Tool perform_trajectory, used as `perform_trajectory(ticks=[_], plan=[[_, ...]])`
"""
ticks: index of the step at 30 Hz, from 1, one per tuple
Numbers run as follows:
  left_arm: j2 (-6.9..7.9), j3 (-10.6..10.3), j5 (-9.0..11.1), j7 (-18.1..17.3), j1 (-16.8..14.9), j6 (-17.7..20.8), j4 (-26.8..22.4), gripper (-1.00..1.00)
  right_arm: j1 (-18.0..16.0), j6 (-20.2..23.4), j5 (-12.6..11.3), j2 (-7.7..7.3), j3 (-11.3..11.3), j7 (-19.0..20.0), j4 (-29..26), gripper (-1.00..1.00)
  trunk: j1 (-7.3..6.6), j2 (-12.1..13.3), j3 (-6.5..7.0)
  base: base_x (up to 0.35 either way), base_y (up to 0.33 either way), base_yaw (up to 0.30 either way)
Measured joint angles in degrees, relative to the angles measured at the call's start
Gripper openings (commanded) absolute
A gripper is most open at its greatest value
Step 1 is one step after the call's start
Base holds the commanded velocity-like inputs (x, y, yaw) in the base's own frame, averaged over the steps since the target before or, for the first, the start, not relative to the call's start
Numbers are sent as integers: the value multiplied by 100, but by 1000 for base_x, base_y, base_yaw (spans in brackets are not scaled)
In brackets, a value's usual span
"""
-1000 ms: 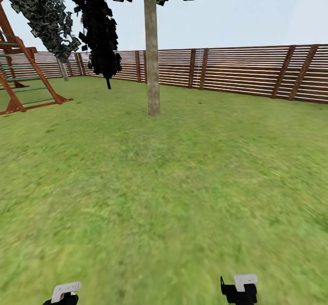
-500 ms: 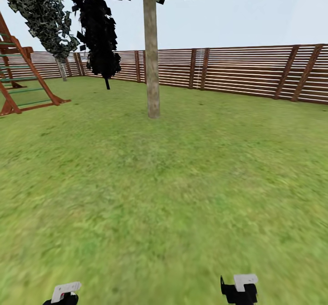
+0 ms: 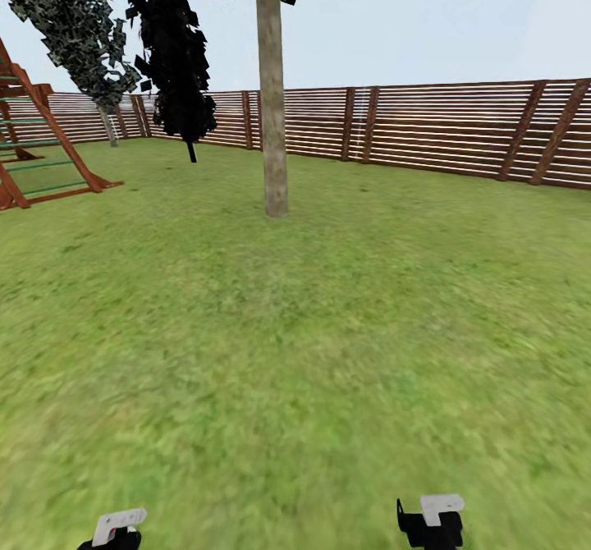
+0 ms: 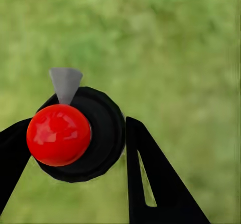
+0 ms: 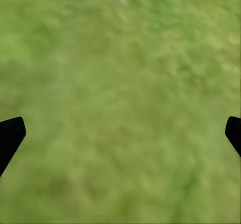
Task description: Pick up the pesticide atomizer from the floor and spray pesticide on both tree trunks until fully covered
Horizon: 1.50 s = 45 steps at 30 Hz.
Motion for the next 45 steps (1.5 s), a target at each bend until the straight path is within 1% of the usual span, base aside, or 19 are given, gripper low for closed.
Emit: perform_trajectory(ticks=[45], plan=[[0, 0, 0, 0, 1, 0, 0, -100, 0, 0, 0, -3, 1, 5, -4, 100, 0, 0, 0, 340, 0, 0]])
